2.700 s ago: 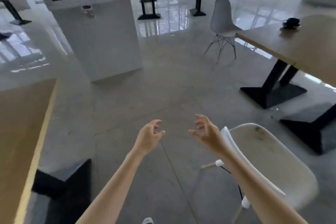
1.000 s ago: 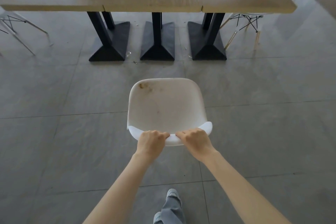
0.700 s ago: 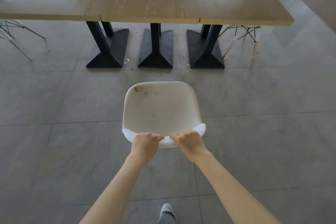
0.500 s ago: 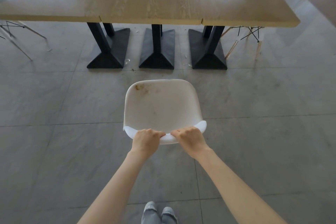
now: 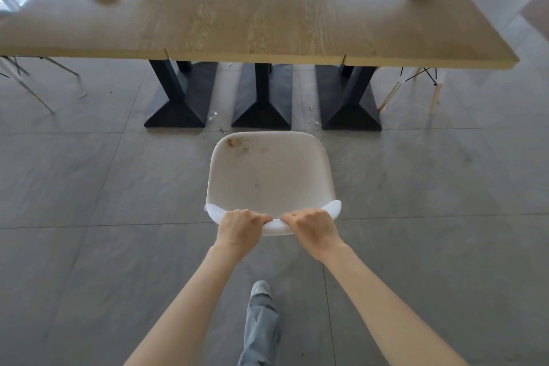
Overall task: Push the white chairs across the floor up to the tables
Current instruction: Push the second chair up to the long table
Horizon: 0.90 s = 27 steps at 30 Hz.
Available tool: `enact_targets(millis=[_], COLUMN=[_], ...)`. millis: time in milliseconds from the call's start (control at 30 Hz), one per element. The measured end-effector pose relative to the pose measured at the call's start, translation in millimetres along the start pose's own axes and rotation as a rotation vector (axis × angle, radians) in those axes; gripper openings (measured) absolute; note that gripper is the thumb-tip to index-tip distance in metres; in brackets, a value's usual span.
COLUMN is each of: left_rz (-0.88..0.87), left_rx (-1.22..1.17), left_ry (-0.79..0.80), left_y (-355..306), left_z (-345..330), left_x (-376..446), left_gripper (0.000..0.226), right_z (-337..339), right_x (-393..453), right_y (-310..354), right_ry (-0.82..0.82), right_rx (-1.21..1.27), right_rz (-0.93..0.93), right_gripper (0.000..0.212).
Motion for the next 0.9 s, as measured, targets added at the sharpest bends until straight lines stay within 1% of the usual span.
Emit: enact_targets(millis=[400, 567, 733, 900], left_rz=[-0.025, -0.039, -0.043, -0.060], left_rx=[-0.020, -0.039, -0.010, 0.005], left_ry=[-0.043, -0.089, -0.041, -0.041], left_y=[56, 74, 81, 88], left_z=[14, 19, 21, 24], left_x=[96, 127, 153, 175], left_gripper=[0.037, 0.033, 0.035, 0.035], right_z=[-13, -20, -22, -25], right_x=[104, 137, 161, 181], right_y=[-28, -37, -49, -60], right_ry=[0.026, 0.046, 0.058, 0.061], right_rx=[0.013, 0.020, 0.020, 0.011], right_rz=[-0.010, -0.010, -0.006, -0.015], right_gripper=[0.038, 0.041, 0.038, 0.037])
Point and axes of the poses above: each hand's wrist, its own x-axis towards the middle knuckle, its own z-axis out of the back of the hand, y = z × x, the point moved 4 cm from there along x, towards the middle knuckle, and after that the axes turned 11 degrees about -y, right-handed, at the moved point
